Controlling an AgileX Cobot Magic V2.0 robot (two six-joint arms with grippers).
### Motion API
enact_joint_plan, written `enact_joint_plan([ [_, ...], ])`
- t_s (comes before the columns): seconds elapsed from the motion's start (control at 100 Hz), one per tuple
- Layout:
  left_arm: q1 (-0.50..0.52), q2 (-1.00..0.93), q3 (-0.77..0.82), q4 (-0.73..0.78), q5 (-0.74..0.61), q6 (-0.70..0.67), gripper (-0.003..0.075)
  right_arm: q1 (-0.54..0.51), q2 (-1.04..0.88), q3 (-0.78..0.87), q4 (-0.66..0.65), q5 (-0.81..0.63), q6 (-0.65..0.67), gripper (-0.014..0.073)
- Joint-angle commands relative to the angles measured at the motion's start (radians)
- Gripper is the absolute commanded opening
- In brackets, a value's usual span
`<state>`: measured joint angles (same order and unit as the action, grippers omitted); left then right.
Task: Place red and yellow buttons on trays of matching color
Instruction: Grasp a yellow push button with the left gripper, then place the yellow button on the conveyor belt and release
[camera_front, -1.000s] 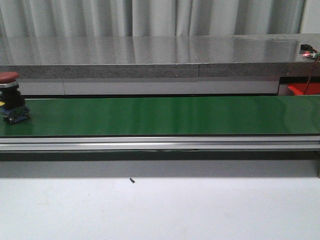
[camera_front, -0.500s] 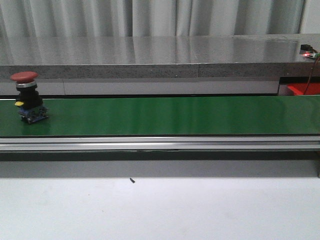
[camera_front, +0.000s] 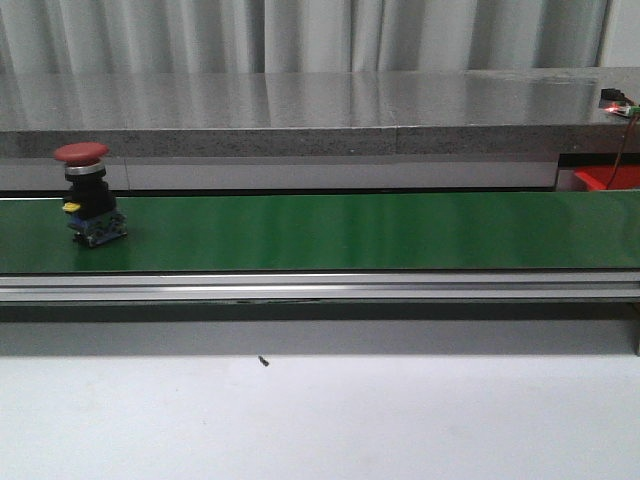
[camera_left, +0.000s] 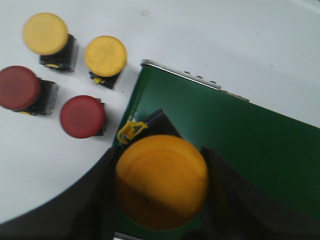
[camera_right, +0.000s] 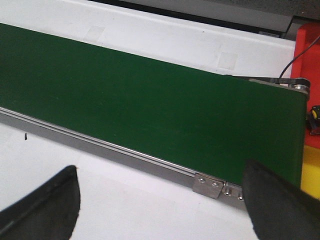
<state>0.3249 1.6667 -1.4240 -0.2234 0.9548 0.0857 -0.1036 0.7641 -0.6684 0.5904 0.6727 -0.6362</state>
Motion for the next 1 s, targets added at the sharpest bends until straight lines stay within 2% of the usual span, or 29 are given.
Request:
enact_joint_plan([
  [0.0, -0.031, -0.017, -0.028, -0.016, -0.037, 0.003, 0.0045, -0.001, -0.007, -0.027, 0.037, -0.043, -0.001, 0.0646],
  [0.22, -0.053, 0.056, -0.028, -0.018, -0.004, 0.003, 0.0047, -0.001, -0.007, -0.027, 0.037, -0.043, -0.001, 0.0646],
  [0.35, -0.053, 0.067, -0.028, -0.018, 0.003, 0.003, 0.0115, -0.001, -0.007, -0.027, 0.037, -0.04, -0.001, 0.0646],
  [0.44, -0.053, 0.067, -0.028, -0.02, 0.007, 0.005, 0.0225, -0.001, -0.007, -0.027, 0.037, -0.036, -0.001, 0.0646],
  [0.49, -0.056, 0.067, -0.028, -0.02, 0.014, 0.01, 0.0314, -0.001, -0.007, -0.027, 0.037, -0.036, -0.001, 0.0646],
  [0.61, -0.067, 0.065, -0.028, -0.022, 0.018, 0.012, 0.058, -0.001, -0.007, -0.027, 0.037, -0.036, -0.001, 0.0646],
  [0.69, -0.08, 0.058, -0.028, -0.041, 0.019, 0.023, 0.0689, -0.001, -0.007, -0.027, 0.037, -0.035, -0.001, 0.0646],
  [0.73, -0.088, 0.054, -0.028, -0.067, 0.021, 0.047, 0.0703, -0.001, -0.007, -0.027, 0.037, -0.035, -0.001, 0.0646],
  [0.8, -0.105, 0.038, -0.028, -0.102, 0.023, 0.077, 0.0685, -0.001, -0.007, -0.027, 0.037, -0.035, -0.001, 0.0646],
  [0.99, -0.147, -0.045, -0.028, -0.1, 0.012, 0.1, 0.066, -0.001, -0.007, -0.027, 0.037, -0.035, -0.001, 0.0646],
])
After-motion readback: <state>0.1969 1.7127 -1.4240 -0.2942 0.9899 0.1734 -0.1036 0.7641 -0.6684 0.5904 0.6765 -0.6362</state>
